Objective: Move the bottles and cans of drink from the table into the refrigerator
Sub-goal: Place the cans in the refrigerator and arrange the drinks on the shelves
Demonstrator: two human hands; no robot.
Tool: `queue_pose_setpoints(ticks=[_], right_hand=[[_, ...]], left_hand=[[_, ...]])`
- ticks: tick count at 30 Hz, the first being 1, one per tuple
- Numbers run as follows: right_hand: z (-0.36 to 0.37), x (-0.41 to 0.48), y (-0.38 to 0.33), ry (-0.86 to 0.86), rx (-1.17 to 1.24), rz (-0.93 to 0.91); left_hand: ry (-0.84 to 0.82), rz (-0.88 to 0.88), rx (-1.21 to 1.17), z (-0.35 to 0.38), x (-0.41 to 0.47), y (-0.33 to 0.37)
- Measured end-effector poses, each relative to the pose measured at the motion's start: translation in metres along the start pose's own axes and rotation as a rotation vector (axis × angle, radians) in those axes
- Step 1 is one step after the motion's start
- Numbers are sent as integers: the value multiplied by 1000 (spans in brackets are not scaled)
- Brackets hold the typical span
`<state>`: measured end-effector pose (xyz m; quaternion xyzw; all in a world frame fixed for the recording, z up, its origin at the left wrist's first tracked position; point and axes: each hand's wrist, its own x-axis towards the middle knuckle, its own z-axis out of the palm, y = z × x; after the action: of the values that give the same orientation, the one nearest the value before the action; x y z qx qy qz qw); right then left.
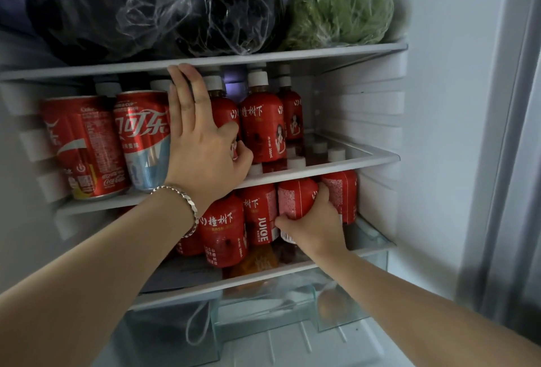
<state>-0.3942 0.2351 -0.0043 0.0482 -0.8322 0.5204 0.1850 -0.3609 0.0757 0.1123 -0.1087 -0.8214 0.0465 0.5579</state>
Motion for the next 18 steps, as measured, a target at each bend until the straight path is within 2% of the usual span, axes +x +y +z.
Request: queue_pose_setpoints(ticks=[18], right_hand=[[-34, -41, 1, -91, 47, 4]], left_hand=[[8, 3, -29, -2, 3, 1]])
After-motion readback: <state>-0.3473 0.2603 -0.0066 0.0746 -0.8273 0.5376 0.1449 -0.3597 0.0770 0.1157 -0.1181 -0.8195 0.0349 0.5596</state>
